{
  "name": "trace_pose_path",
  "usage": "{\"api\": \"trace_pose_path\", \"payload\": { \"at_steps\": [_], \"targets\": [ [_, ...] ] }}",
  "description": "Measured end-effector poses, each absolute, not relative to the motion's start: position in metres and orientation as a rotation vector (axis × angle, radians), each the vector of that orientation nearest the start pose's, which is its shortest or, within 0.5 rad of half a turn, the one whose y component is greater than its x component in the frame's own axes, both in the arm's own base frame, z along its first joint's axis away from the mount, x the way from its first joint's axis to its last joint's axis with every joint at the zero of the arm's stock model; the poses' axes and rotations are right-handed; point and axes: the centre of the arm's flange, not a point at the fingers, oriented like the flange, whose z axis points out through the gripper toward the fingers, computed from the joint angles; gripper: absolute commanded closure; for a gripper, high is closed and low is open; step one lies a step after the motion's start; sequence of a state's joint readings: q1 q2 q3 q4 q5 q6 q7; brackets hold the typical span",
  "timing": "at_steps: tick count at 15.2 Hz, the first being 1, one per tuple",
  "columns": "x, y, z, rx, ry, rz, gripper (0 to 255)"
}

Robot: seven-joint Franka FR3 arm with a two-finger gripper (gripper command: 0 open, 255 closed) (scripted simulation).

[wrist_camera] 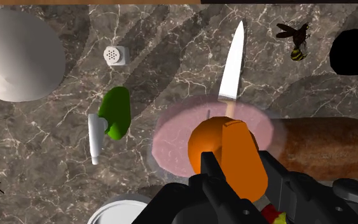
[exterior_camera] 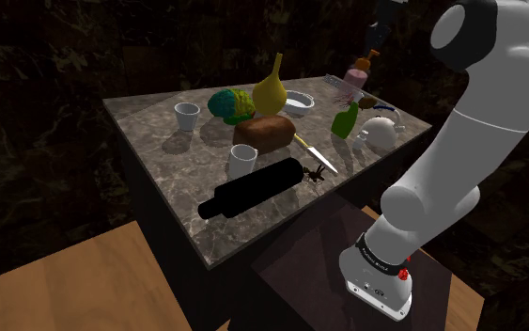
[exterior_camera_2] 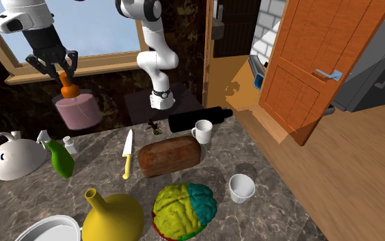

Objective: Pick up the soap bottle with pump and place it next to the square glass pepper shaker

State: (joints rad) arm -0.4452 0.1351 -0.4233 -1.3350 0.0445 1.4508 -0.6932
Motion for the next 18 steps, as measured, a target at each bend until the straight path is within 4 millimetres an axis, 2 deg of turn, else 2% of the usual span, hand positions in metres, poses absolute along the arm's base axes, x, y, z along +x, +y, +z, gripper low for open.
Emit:
{"api": "trace_pose_path", "payload": {
  "at_steps": [18],
  "targets": [
    [0.393, -0.428, 0.558, -3.133, 0.262, 0.021, 255]
  ]
}}
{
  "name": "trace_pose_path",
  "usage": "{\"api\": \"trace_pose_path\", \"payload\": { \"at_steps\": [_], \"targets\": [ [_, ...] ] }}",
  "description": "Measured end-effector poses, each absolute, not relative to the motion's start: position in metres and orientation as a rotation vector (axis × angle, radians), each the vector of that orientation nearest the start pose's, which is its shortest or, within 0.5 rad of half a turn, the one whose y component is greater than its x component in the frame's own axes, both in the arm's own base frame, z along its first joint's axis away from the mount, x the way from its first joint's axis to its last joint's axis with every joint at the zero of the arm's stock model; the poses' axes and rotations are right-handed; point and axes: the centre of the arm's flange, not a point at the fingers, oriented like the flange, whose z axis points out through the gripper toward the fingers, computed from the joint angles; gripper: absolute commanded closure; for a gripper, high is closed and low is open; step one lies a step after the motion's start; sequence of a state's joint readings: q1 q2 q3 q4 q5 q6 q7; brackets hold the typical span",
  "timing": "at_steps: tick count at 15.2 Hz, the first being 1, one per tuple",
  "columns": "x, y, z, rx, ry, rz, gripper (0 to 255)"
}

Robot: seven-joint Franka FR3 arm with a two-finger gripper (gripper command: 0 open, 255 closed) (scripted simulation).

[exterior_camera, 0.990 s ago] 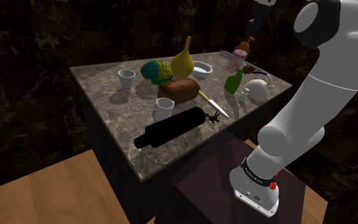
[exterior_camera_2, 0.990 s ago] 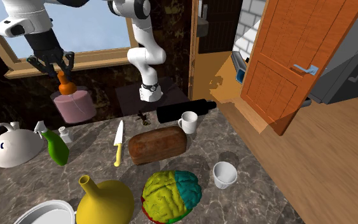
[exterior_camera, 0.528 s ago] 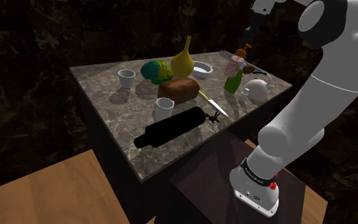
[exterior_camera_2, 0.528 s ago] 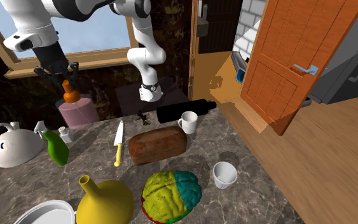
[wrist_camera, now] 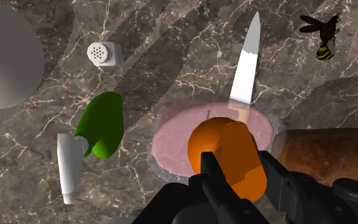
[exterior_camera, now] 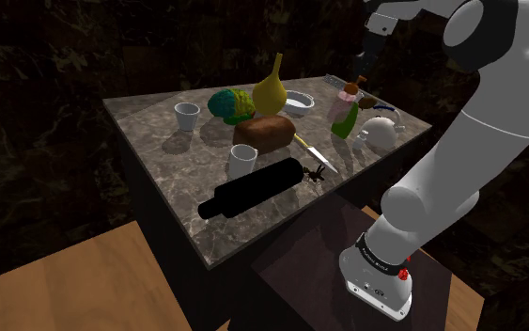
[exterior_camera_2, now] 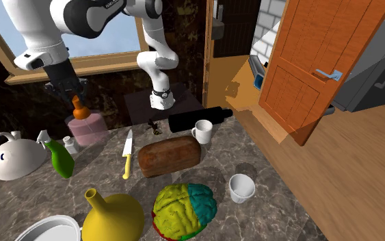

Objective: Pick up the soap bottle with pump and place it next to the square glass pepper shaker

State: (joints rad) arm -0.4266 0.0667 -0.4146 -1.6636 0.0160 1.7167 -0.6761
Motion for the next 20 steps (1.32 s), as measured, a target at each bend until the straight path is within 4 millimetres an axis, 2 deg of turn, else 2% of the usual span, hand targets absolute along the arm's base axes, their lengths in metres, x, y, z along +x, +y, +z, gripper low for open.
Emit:
{"api": "trace_pose_path", "payload": {
  "at_steps": [20],
  "targets": [
    [0.393, -0.425, 0.452, -3.133, 0.262, 0.021, 255]
  ]
}}
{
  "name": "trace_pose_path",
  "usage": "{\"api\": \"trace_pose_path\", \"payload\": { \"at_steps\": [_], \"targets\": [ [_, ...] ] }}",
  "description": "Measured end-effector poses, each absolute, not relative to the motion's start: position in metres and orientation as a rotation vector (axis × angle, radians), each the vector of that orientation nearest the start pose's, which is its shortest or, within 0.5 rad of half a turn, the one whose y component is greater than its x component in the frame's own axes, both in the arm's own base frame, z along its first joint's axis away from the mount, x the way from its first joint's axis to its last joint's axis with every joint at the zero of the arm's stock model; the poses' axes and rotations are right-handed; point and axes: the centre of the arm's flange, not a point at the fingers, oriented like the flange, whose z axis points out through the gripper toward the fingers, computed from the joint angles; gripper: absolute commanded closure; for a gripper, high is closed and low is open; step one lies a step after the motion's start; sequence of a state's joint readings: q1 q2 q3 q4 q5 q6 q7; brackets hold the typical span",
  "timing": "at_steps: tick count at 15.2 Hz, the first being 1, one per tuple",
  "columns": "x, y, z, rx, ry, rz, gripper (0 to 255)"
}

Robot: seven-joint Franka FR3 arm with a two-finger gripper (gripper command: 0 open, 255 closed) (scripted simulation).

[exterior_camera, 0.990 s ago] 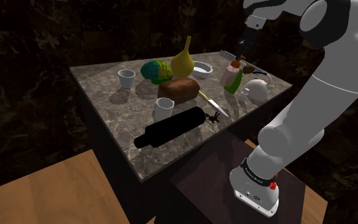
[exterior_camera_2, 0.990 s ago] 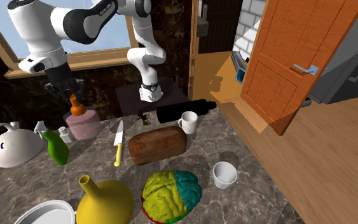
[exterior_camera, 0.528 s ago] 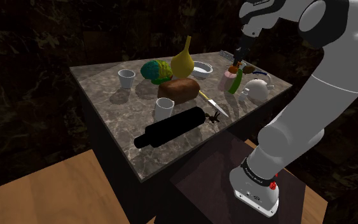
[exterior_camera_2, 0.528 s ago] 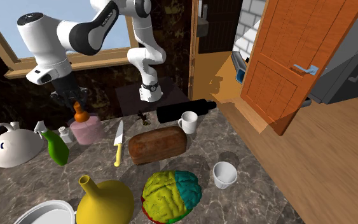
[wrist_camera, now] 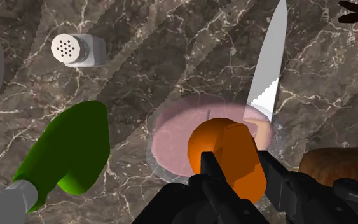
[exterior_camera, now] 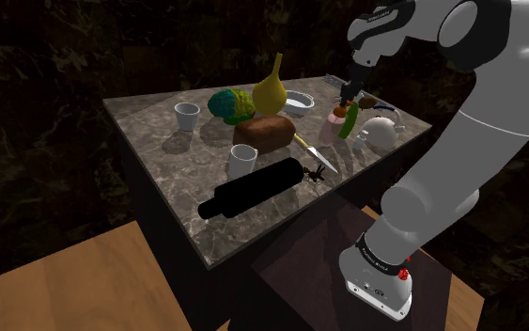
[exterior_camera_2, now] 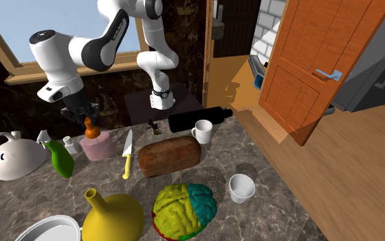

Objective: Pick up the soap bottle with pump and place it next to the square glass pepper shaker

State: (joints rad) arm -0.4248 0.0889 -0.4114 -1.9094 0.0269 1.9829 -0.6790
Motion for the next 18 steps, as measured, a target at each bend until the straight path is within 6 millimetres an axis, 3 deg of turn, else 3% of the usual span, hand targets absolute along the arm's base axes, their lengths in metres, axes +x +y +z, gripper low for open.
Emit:
{"api": "trace_pose_path", "payload": {
  "at_steps": [5, 10, 11, 18],
  "targets": [
    [0.393, -0.427, 0.429, -3.133, 0.262, 0.021, 255],
    [0.393, -0.427, 0.426, -3.133, 0.262, 0.021, 255],
    [0.393, -0.427, 0.426, -3.133, 0.262, 0.02, 0],
    [0.394, -0.427, 0.433, -3.134, 0.262, 0.019, 0]
  ]
}}
